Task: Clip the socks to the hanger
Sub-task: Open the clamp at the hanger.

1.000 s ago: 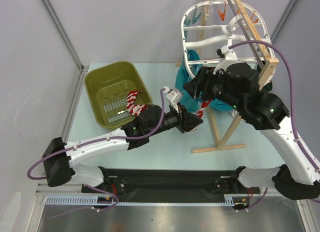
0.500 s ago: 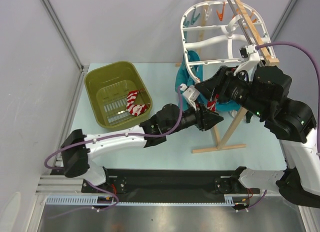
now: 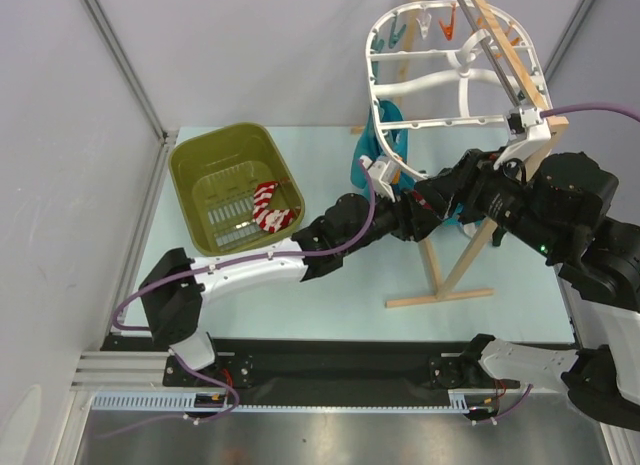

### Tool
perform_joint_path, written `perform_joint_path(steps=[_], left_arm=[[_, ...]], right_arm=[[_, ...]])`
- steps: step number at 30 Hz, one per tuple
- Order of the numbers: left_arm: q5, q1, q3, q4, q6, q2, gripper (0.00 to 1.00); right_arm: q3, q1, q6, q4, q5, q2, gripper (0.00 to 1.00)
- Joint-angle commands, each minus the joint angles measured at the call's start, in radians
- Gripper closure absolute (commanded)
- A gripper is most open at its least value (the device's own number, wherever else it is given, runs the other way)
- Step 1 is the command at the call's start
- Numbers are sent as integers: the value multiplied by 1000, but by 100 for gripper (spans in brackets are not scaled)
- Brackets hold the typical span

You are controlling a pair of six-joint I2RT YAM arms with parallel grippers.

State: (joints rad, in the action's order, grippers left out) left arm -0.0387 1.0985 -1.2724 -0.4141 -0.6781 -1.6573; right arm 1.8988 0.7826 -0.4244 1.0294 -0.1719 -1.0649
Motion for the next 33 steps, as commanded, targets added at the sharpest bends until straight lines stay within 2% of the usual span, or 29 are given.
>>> perform_joint_path(steps=[1,12,23,29,33], left_arm=[[-24,-45,-27,-6,-15,30,41],[207,-207,-125,159,46,16,37],[292,-333,-211,285,123,2,37],[306,-342,-167,302,158,76,38],[387,-339,-81,235,120,139,38]], right_arm=[[-3,1,10,6,-20,17,46],[-64,3,24,-8,-14,33,45],[-69,1,26,1,-43,34,45],[-61,1,29,4,-64,36,44],[-58,1,33,18,-75,34,44]])
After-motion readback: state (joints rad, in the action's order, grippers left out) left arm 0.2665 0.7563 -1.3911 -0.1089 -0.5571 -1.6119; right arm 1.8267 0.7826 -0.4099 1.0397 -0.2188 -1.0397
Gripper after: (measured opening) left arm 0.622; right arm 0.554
